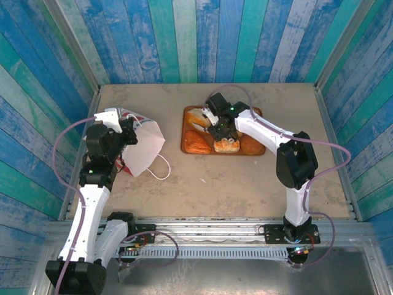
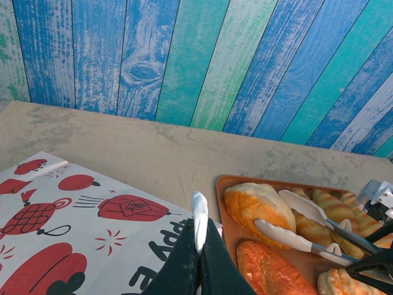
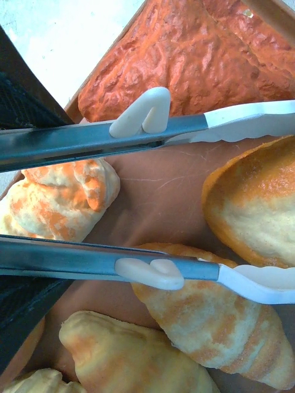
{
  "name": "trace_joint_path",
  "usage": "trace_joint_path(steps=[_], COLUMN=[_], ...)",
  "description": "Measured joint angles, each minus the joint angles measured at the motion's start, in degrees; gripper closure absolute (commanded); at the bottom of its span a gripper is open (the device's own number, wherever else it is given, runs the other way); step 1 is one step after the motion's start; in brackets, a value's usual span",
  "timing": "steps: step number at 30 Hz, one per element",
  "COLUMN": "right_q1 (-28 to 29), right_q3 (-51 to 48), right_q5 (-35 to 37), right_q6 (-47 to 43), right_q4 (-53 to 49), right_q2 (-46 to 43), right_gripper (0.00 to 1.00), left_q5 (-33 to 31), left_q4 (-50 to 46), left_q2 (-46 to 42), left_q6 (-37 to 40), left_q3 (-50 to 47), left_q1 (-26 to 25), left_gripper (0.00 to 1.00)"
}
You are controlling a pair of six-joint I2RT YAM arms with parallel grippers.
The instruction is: Take the fake bread out of the paper bag
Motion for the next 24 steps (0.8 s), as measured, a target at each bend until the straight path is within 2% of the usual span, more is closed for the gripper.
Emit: trace_joint_path(steps=[13,24], right_q1=[-0.2,-0.2], right_q3=[0.31,-1.33], right_q5=[-1.33,-1.99], right_q6=[-0.61,-0.2], right_q4=[-0.02,0.42], right_q2=[-0.59,-7.1], right_gripper=[0.42,0.43], left_q5=[-0.02,0.13], left_q4=[0.11,0.15], left_q2=[0.0,-0.17], left_q6=[0.0,0.0], left_q3=[0.0,0.0], left_q1=[0.0,0.0], left_gripper=[1.0,1.0])
